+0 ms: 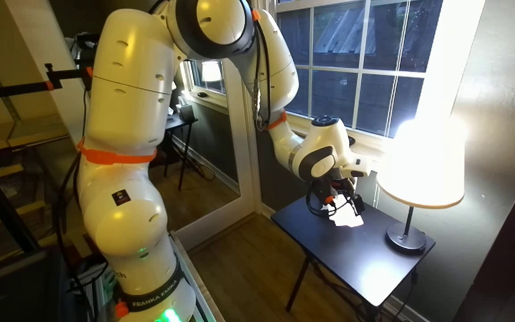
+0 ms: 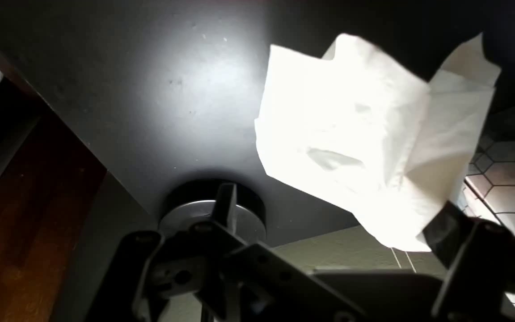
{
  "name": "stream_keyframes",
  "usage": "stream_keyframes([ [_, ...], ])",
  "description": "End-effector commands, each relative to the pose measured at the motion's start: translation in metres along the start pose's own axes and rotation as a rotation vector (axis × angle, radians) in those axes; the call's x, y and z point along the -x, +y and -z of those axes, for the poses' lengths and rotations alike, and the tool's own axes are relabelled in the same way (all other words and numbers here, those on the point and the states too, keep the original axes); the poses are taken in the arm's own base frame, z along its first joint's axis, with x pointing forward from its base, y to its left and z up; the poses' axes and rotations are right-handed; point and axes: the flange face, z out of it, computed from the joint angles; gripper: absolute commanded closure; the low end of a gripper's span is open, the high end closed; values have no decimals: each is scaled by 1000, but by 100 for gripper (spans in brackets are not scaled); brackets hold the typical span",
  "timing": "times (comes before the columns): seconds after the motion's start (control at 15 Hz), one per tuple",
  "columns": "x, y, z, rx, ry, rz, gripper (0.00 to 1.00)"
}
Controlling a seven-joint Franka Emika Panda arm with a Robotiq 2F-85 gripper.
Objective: Use the tissue wipe a section of the window
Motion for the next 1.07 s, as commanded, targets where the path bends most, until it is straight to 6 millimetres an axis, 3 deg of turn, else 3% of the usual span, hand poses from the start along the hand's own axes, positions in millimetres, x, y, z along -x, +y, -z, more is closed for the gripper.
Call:
stream_keyframes([
  [0.0,20,16,-28,22,33,31,0],
  [0.2,40,22,-52,3,68,51,0],
  [0.27,27,18,-35,13,54,32,0],
  [0.4,38,21,-49,10,60,40,0],
  [0.67,40,16,-54,-12,50,43,0],
  [1.0,38,23,-99,-5,136,53,0],
])
